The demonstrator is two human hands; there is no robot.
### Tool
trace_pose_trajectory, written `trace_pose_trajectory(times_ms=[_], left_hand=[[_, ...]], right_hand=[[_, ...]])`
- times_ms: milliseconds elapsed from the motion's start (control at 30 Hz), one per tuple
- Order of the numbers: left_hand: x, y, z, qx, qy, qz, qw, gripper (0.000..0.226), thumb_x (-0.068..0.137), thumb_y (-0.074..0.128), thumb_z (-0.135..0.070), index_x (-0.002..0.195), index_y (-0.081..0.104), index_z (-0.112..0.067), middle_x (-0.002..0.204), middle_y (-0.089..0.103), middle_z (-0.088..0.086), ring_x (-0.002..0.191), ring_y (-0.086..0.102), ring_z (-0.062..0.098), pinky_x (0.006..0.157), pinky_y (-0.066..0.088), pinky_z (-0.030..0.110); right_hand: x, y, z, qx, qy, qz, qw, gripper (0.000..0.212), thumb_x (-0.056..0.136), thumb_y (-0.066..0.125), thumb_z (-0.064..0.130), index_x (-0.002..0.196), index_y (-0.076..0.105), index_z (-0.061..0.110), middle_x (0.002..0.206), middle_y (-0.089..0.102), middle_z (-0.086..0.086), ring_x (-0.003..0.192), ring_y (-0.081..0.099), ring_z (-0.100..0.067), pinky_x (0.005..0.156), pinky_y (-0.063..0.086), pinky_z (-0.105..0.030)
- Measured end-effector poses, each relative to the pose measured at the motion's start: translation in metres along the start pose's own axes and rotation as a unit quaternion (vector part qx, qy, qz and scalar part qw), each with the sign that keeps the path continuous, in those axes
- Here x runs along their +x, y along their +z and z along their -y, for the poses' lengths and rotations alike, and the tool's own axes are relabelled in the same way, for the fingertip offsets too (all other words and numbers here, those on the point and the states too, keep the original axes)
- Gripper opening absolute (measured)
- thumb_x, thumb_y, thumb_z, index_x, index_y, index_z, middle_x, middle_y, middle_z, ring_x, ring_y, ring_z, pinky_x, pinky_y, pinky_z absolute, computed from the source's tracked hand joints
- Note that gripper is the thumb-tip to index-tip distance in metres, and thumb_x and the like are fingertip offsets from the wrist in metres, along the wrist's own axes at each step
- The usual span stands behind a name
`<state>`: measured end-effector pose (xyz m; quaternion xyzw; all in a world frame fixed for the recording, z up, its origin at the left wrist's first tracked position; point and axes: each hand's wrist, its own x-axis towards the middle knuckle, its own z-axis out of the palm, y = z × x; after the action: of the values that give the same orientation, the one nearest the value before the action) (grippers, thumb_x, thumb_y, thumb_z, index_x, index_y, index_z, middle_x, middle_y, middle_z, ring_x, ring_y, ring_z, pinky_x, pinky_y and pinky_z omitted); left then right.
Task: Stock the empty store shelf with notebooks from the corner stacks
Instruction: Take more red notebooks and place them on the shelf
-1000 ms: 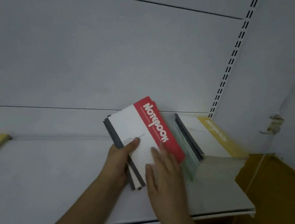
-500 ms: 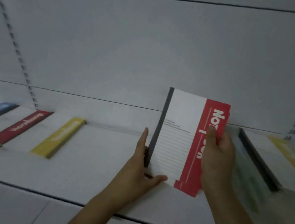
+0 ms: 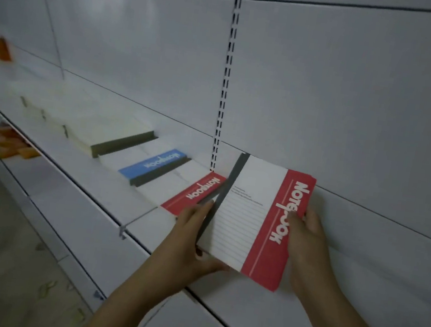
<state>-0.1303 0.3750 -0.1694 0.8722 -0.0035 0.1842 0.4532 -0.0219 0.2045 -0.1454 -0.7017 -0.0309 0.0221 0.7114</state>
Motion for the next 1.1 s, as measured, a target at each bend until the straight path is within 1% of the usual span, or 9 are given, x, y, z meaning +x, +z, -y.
trace_pose_trajectory(times_ms=[133, 200, 267, 367, 467, 700, 867, 967, 1100], left_hand=[[0.020, -0.065, 0.051, 0.046, -0.023, -0.012, 0.999, 0.095, 0.059, 0.071, -0.064, 0.132, 0.010, -0.065, 0.124, 0.024, -0.047, 0.120, 0.029, -0.025, 0.087, 0.033, -0.005], [0.034, -0.094, 0.075, 0.077, -0.028, -0.007, 0.997, 0.095, 0.059, 0.069, -0.066, 0.138, 0.017, -0.058, 0.126, 0.027, -0.044, 0.121, 0.033, -0.021, 0.093, 0.037, 0.004], [0.053, -0.118, 0.100, 0.118, -0.036, 0.013, 0.992, 0.096, 0.065, 0.072, -0.063, 0.146, 0.022, -0.050, 0.136, 0.033, -0.034, 0.125, 0.035, -0.012, 0.101, 0.042, 0.017], [0.080, -0.143, 0.130, 0.218, -0.071, 0.098, 0.968, 0.096, 0.074, 0.076, -0.054, 0.150, 0.019, -0.040, 0.149, 0.032, -0.014, 0.135, 0.030, 0.006, 0.109, 0.041, 0.035], [0.101, -0.152, 0.142, 0.298, -0.063, 0.172, 0.937, 0.087, 0.078, 0.073, -0.054, 0.149, 0.027, -0.033, 0.150, 0.033, -0.009, 0.136, 0.029, 0.010, 0.109, 0.035, 0.032], [0.134, -0.157, 0.158, 0.355, -0.005, 0.192, 0.915, 0.083, 0.075, 0.076, -0.053, 0.146, 0.036, -0.039, 0.141, 0.046, -0.010, 0.130, 0.037, 0.013, 0.105, 0.039, 0.031], [0.142, -0.158, 0.164, 0.351, 0.006, 0.219, 0.910, 0.086, 0.073, 0.075, -0.056, 0.146, 0.031, -0.042, 0.136, 0.045, -0.011, 0.127, 0.027, 0.014, 0.103, 0.037, 0.031], [0.142, -0.159, 0.167, 0.327, 0.009, 0.228, 0.917, 0.088, 0.073, 0.076, -0.056, 0.147, 0.030, -0.041, 0.137, 0.044, -0.010, 0.130, 0.026, 0.014, 0.106, 0.035, 0.032], [0.144, -0.160, 0.167, 0.333, 0.017, 0.234, 0.913, 0.089, 0.072, 0.075, -0.058, 0.147, 0.030, -0.040, 0.139, 0.044, -0.011, 0.132, 0.027, 0.014, 0.108, 0.034, 0.032]], right_hand=[[0.019, 0.082, 0.003, -0.028, 0.020, 0.041, 0.999, 0.017, 0.100, 0.045, 0.024, 0.109, 0.059, 0.028, 0.089, 0.074, 0.004, 0.077, 0.072, -0.016, 0.071, 0.057, -0.037], [0.027, 0.115, 0.007, -0.038, 0.030, 0.052, 0.997, 0.018, 0.100, 0.045, 0.025, 0.107, 0.061, 0.028, 0.088, 0.074, 0.003, 0.078, 0.072, -0.017, 0.074, 0.059, -0.039], [0.036, 0.140, 0.012, -0.055, 0.036, 0.065, 0.996, 0.022, 0.100, 0.044, 0.022, 0.104, 0.065, 0.019, 0.087, 0.075, 0.000, 0.081, 0.072, -0.018, 0.079, 0.058, -0.039], [0.050, 0.163, 0.014, -0.060, 0.105, 0.095, 0.988, 0.022, 0.099, 0.049, 0.021, 0.103, 0.064, 0.007, 0.097, 0.074, -0.006, 0.093, 0.070, -0.018, 0.092, 0.053, -0.033], [0.055, 0.175, 0.014, -0.030, 0.197, 0.116, 0.973, 0.021, 0.098, 0.053, 0.017, 0.113, 0.058, 0.003, 0.114, 0.066, -0.014, 0.108, 0.063, -0.023, 0.099, 0.047, -0.033], [0.071, 0.173, 0.022, -0.020, 0.270, 0.137, 0.953, 0.035, 0.095, 0.058, 0.022, 0.123, 0.053, 0.002, 0.120, 0.062, -0.019, 0.113, 0.060, -0.031, 0.105, 0.045, -0.041], [0.077, 0.172, 0.021, -0.033, 0.278, 0.126, 0.952, 0.035, 0.093, 0.060, 0.023, 0.121, 0.058, 0.003, 0.111, 0.068, -0.020, 0.106, 0.066, -0.033, 0.088, 0.056, -0.037], [0.079, 0.177, 0.021, -0.069, 0.270, 0.118, 0.953, 0.035, 0.091, 0.063, 0.028, 0.117, 0.061, 0.005, 0.108, 0.070, -0.016, 0.104, 0.067, -0.029, 0.079, 0.055, -0.031], [0.079, 0.178, 0.024, -0.077, 0.287, 0.132, 0.946, 0.038, 0.087, 0.067, 0.030, 0.117, 0.061, 0.007, 0.113, 0.068, -0.015, 0.108, 0.064, -0.028, 0.100, 0.049, -0.039]])
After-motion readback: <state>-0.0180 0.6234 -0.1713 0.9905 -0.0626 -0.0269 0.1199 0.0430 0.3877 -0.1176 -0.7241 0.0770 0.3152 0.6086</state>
